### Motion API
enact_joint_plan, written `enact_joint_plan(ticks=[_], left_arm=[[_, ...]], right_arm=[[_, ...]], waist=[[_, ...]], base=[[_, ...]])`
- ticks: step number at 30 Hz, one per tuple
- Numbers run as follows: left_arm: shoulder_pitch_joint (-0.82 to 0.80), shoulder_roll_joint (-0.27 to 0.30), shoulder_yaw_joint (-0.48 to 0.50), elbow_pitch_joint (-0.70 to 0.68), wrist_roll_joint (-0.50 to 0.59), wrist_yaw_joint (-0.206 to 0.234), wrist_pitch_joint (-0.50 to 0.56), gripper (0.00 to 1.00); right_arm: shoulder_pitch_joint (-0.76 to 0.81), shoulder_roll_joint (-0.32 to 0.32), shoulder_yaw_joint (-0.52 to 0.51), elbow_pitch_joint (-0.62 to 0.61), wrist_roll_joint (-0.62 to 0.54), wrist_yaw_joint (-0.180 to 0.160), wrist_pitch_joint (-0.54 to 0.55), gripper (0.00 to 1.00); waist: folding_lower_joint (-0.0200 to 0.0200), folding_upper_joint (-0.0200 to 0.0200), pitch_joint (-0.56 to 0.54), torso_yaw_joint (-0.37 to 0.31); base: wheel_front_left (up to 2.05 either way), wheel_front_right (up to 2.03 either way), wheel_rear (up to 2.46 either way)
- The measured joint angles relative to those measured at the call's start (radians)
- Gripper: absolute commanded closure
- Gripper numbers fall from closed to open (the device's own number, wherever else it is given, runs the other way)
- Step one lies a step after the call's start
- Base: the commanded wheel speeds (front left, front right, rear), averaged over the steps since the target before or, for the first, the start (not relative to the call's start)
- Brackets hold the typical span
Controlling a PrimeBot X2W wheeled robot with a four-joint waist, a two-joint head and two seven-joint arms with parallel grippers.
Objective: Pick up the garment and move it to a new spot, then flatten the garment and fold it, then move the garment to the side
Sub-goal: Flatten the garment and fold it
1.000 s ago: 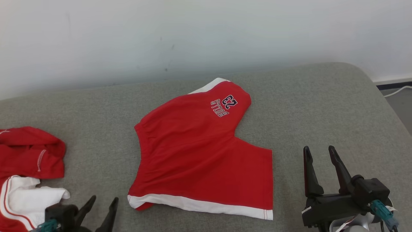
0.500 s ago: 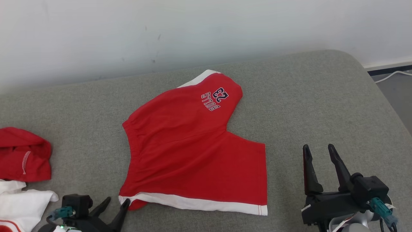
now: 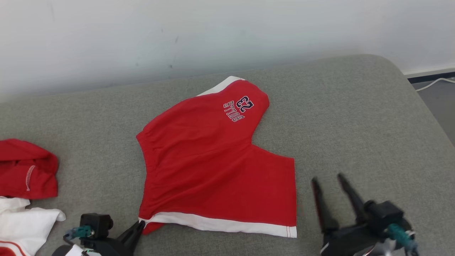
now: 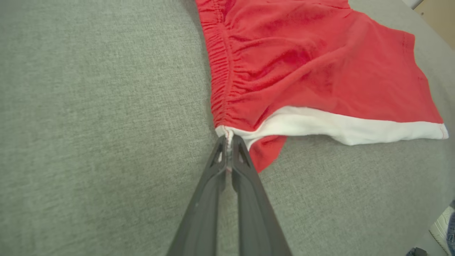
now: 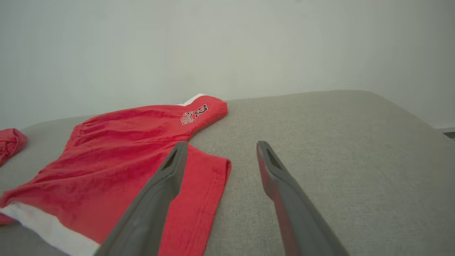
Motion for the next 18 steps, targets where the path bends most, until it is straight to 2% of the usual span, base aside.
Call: enact_joint_plan(ticks=[1,4,8,13,18], left_arm=[[-0.005,-0.002,-0.006,-0.001,0.000,0.000,0.000,1.00],[-0.013,-0.006,-0.016,-0.006,0.000,0.000,0.000,1.00],[-0.023,-0.012,-0.033,-0.007,-0.001,-0.001,0.000,1.00],[-0.046,-0.017,-0.047,-0.005,-0.003,-0.001,0.000,1.00],[-0.053,-0.015,-0.050,-0.001,-0.011,-0.001,-0.002,1.00]], right_arm=[[0.008,-0.005,0.020,0.009,0.000,0.020,0.021,0.00],[0.027,-0.007,0.069,0.036,0.000,0.052,0.072,0.00],[0.026,0.002,0.119,0.084,-0.001,0.070,0.142,0.00],[0.030,0.008,0.129,0.133,-0.001,0.070,0.210,0.00],[0.032,0.008,0.122,0.153,-0.001,0.053,0.254,0.00]], waist=[[0.0000,0.0000,0.001,0.003],[0.0000,0.0000,0.006,0.011],[0.0000,0.0000,0.018,0.023],[0.0000,0.0000,0.031,0.041],[0.0000,0.0000,0.041,0.051]], base=[[0.00,0.00,0.00],[0.00,0.00,0.00],[0.00,0.00,0.00],[0.00,0.00,0.00],[0.00,0.00,0.00]])
